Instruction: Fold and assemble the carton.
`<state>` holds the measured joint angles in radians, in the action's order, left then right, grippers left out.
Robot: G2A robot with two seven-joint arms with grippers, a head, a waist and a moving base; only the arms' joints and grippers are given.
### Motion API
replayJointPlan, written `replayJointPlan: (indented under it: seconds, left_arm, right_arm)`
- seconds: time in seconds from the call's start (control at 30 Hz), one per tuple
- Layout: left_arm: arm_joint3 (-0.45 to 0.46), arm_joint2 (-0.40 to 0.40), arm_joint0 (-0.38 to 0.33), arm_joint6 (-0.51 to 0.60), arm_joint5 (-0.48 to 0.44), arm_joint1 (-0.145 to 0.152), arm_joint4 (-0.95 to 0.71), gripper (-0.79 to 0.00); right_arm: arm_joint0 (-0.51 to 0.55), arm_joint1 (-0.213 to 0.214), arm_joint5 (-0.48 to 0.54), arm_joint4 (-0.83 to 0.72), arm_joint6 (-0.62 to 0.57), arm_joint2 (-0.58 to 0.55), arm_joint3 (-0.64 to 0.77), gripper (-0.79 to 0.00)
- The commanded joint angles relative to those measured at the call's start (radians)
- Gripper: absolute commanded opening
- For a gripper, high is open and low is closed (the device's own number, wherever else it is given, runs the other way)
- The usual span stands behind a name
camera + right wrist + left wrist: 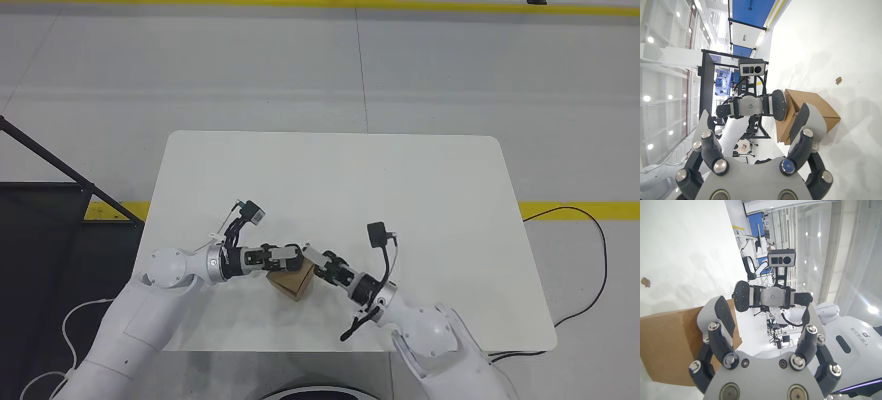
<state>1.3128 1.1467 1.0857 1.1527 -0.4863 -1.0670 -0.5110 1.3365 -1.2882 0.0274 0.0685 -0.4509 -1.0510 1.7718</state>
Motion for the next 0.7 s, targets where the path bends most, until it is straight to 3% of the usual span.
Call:
replayJointPlan:
  seconds: [0.0, 0.67]
  left_arm:
    - [0.000, 0.001, 0.000, 0.000, -0.001, 0.000, 0.001, 0.000]
    - [0.004, -0.002, -0.001, 0.002, 0.002, -0.002, 0.006, 0.000]
  right_arm:
    - [-0.008, -0.001, 0.000, -0.005, -0.001, 0.004, -0.010, 0.000]
    - [-0.047, -0.012, 0.003, 0.000, -0.002, 0.048, -0.049, 0.000]
